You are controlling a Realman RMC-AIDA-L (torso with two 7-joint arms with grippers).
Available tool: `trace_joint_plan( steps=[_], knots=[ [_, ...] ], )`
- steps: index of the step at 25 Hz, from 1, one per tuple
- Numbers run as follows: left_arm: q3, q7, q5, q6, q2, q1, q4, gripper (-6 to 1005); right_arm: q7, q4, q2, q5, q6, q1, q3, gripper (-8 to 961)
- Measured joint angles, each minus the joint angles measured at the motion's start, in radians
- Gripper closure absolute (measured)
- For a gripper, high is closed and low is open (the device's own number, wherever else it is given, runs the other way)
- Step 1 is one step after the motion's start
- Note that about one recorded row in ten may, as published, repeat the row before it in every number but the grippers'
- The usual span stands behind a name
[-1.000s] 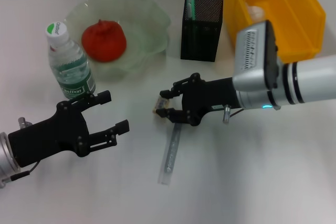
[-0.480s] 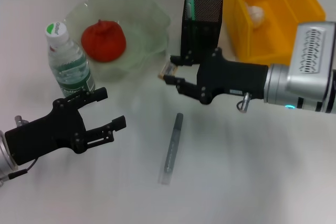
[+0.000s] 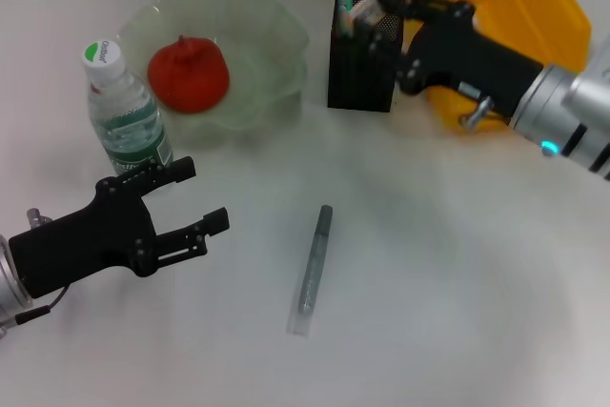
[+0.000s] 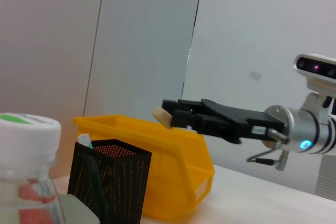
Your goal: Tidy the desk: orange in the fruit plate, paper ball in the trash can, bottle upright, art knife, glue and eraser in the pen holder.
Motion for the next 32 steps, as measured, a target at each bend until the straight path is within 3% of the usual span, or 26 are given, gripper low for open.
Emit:
trace_joint_plan(
  steps=[12, 32],
  knots=[
    [-0.001, -0.009, 0.000, 0.002, -0.004, -0.002, 0.000, 155, -0.005, 0.010, 0.000, 0.080, 0.208, 0.071, -0.012, 560],
    [-0.004, -0.012, 0.000, 0.017, -0.006, 0.004, 0.002, 155, -0.002, 0.026, 0.000, 0.073, 0.225, 0.080, -0.015, 488]
  ],
)
